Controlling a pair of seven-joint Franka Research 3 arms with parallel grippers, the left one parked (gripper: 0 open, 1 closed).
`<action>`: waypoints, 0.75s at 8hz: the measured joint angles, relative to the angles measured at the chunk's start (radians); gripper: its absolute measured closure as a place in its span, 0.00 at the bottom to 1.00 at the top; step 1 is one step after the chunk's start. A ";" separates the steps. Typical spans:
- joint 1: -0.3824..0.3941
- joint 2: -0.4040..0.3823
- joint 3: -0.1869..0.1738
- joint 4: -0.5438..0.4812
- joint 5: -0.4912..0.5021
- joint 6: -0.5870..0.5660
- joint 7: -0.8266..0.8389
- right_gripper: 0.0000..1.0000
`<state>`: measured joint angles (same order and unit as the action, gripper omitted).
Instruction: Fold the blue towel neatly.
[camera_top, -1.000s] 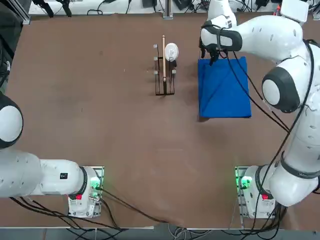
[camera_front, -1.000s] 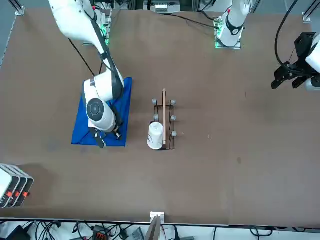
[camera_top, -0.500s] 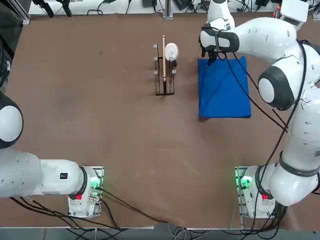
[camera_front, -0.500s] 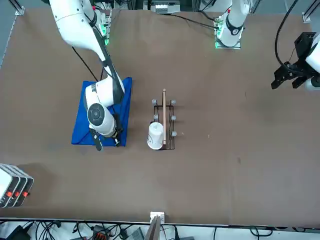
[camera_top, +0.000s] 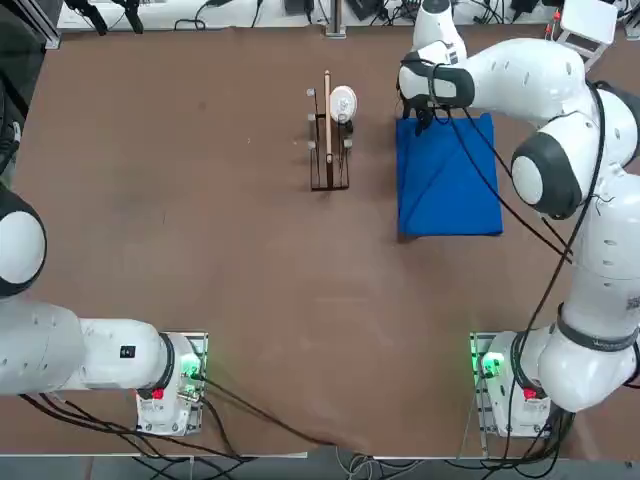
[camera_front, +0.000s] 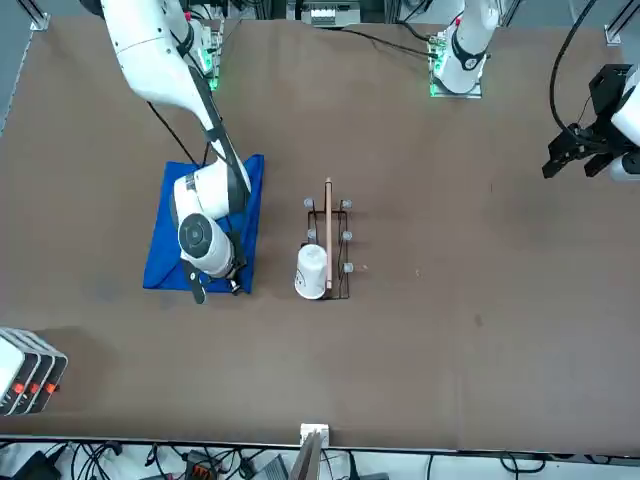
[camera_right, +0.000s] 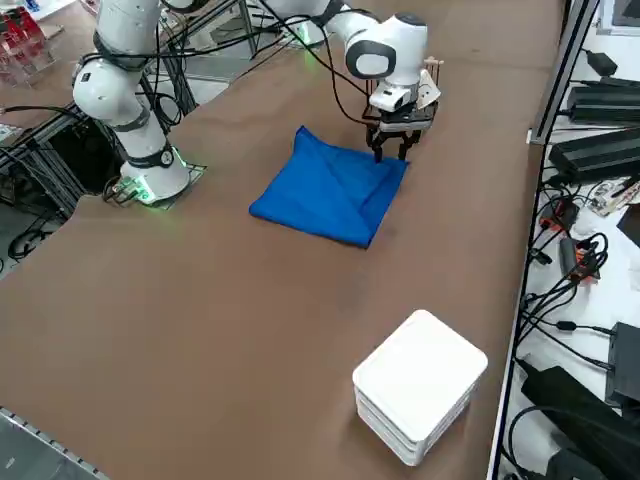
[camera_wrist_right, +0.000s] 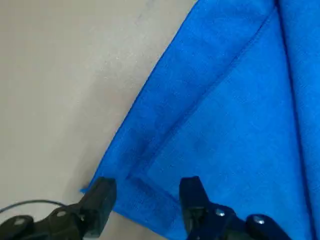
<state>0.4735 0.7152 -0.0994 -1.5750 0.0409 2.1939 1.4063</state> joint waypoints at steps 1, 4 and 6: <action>0.000 0.003 0.000 0.000 0.000 0.003 0.000 0.21; 0.000 0.009 0.002 -0.001 0.000 0.020 0.000 0.21; -0.001 0.018 0.002 -0.010 0.000 0.025 -0.001 0.21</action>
<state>0.4728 0.7330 -0.0977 -1.5846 0.0409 2.2192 1.4057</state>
